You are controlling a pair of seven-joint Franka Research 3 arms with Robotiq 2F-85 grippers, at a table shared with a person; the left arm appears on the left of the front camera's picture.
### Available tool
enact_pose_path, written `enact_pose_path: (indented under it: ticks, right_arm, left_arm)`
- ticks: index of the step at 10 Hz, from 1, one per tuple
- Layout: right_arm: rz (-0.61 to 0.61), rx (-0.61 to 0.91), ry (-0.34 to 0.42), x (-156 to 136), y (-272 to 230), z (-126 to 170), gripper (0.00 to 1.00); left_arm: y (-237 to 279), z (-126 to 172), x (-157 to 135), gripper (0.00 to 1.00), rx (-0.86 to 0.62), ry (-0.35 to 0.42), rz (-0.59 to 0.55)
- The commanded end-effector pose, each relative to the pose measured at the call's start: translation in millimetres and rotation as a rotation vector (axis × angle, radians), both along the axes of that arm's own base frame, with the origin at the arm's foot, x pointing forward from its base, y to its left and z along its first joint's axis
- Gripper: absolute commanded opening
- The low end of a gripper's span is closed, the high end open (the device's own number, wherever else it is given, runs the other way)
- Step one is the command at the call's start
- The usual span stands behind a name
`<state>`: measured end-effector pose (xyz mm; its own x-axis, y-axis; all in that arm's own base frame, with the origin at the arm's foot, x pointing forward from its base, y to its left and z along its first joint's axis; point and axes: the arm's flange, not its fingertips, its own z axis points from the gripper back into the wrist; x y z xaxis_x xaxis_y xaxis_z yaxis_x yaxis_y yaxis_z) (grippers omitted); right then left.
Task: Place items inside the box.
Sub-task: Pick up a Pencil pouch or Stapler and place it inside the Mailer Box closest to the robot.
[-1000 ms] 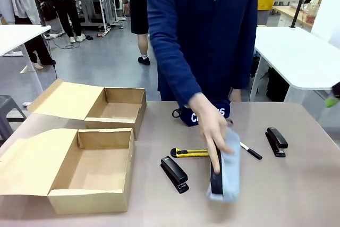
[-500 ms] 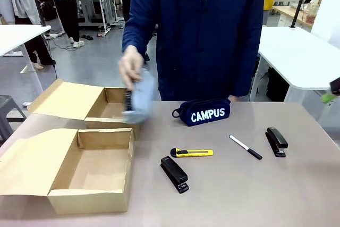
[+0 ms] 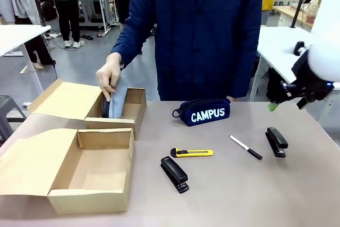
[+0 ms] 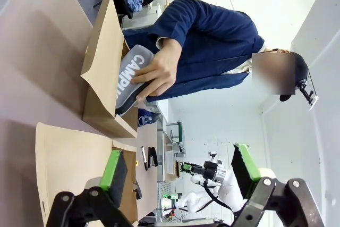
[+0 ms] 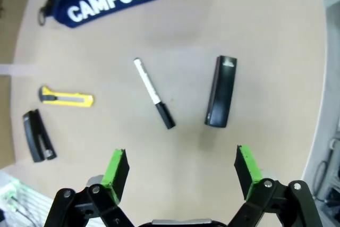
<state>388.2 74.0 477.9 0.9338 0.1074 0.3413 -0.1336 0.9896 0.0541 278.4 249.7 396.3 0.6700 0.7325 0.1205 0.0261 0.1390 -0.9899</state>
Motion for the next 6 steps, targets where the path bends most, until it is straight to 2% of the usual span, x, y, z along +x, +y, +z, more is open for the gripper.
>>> enact_pose_path:
  ticks: [1,3,4,6]
  right_arm:
    - [-0.088,-0.074,0.04,22.9,-7.4,3.9,1.0]
    - [-0.124,-0.037,0.018,24.9,-10.2,-2.1,1.0]
    - [-0.046,-0.052,0.028,18.4,-4.5,-5.3,1.0]
    - [-0.046,-0.052,0.028,18.4,-4.5,-5.3,1.0]
  left_arm:
    - [-1.4,2.4,-1.7,1.0,-0.002,-0.018,-0.003]
    - [-1.4,2.4,-1.7,1.0,-0.002,-0.018,-0.003]
    - [-1.4,2.4,-1.7,1.0,-0.002,-0.018,-0.003]
    - [-1.4,2.4,-1.7,1.0,-0.002,-0.018,-0.003]
